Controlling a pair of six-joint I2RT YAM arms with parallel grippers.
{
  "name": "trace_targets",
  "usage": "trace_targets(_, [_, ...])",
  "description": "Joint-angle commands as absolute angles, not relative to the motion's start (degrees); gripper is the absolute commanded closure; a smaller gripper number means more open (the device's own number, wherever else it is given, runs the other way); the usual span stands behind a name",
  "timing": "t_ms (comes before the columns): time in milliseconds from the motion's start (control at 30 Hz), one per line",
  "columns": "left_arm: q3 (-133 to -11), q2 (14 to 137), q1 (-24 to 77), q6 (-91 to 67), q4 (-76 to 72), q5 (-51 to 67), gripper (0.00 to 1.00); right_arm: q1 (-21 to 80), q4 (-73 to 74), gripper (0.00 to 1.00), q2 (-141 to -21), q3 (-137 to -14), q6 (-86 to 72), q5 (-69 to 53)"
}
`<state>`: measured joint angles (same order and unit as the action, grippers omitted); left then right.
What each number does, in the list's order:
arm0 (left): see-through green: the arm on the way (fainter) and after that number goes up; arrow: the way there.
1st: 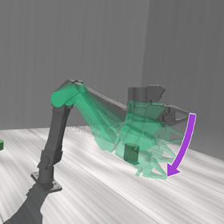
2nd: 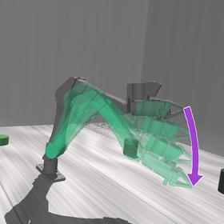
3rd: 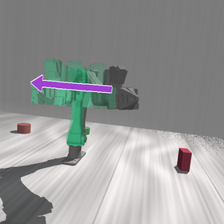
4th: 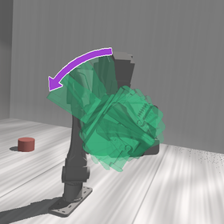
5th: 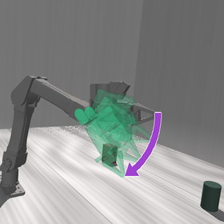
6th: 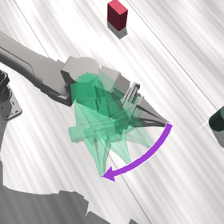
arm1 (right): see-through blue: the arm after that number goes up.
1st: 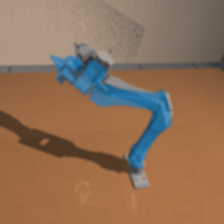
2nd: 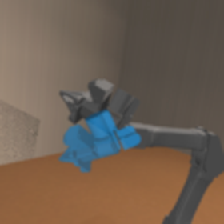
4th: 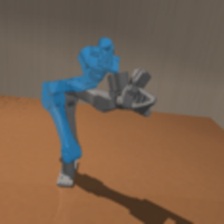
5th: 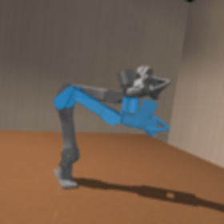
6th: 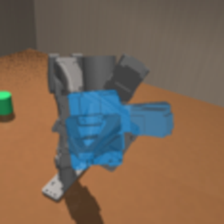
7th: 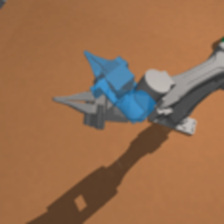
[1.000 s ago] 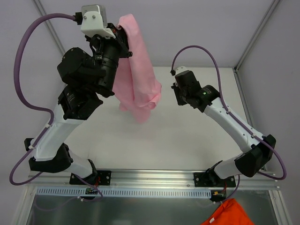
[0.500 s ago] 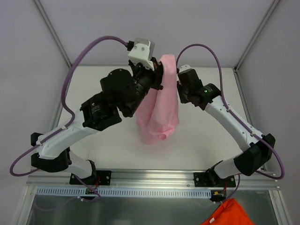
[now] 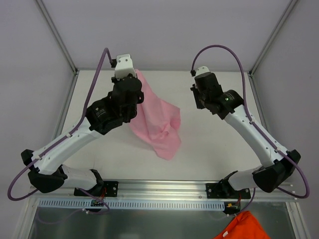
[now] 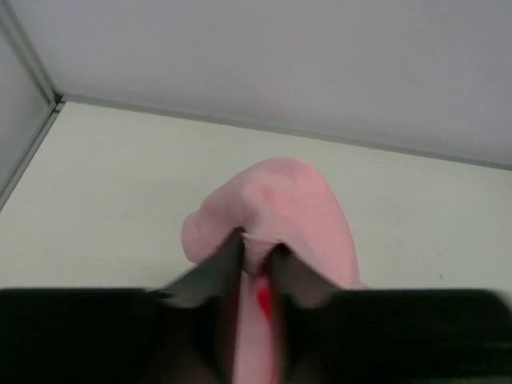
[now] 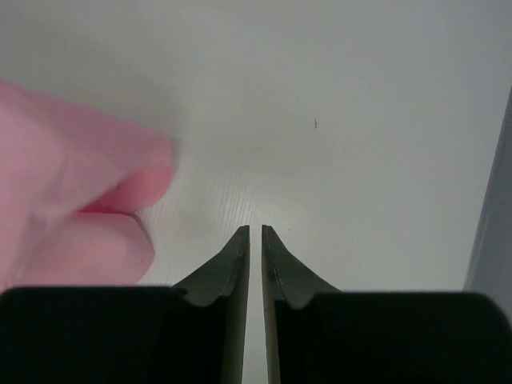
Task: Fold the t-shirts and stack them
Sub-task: Flatten out the tshirt
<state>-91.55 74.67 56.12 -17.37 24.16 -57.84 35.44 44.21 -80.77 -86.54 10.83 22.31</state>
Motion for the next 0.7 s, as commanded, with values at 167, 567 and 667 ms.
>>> trace_targets(167, [-88.2, 75.4, 52.2, -27.7, 31.2, -60.7, 0.01, 35.2, 46.6, 0.84, -73.0, -90.3, 13.3, 27.2])
trace_targets(567, [-85.3, 78.6, 52.3, -32.6, 32.2, -38.3, 0.03, 35.0, 47.5, 0.82, -68.8, -88.7, 14.4, 28.9])
trace_targets(667, [-80.2, 80.1, 52.7, -35.2, 31.6, -30.7, 0.1, 34.8, 47.5, 0.82, -68.3, -90.0, 14.9, 29.0])
